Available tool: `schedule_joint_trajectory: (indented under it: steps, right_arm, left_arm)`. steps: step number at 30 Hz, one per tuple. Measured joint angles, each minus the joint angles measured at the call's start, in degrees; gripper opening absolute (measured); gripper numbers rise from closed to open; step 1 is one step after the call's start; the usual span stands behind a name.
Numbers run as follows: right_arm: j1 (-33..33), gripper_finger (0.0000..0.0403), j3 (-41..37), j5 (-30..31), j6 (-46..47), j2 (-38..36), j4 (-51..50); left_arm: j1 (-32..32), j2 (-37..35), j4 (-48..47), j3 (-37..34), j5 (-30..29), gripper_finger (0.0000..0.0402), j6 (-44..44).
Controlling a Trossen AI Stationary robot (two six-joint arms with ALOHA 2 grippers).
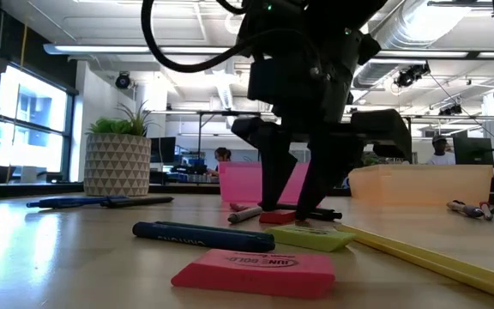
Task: Sort crayons/erasers/pens/pencils in bins
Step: Put the red eraser into the pink bin
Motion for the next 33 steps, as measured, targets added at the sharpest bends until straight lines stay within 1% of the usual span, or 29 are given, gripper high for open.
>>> schedule_joint_trajectory:
  steps: [4, 7, 14, 21, 27, 30, 33]
  right_arm:
    - [0.0, 0.0176, 0.0, 0.0, 0.0, 0.1, -0.1]
    - [0.0, 0.0168, 0.1, 0.1, 0.1, 0.1, -0.5]
    - [-0.1, 0.012, 0.3, -1.7, 0.2, 1.5, -3.5]
    - [0.0, 0.0081, 0.3, -1.9, 1.3, 2.0, -4.4]
    - [0.1, 0.0066, 0.2, -1.6, 4.4, 2.0, -4.5]
    - [0.1, 0.006, 0.1, -1.7, 5.1, 1.5, -4.5]
    - [0.0, 0.0056, 0.0, -1.8, 5.2, 0.5, -4.5]
  left_arm:
    - [2.2, 0.0, 0.0, 0.0, 0.0, 0.0087, 2.5]
    - [3.8, 0.0, 0.0, 0.0, 0.0, 0.0087, 4.5]
    - [6.9, 0.0, 0.0, 0.0, 1.9, 0.0087, 8.6]
    - [7.6, 0.0, 0.0, 0.0, 2.8, 0.0087, 8.9]
    - [7.9, 0.0, -1.1, 0.0, 2.2, 0.0087, 8.9]
    - [8.9, 0.0, -2.1, 0.0, 1.8, 0.0087, 8.9]
    - [10.4, 0.0, -2.4, 0.0, 1.7, 0.0087, 10.8]
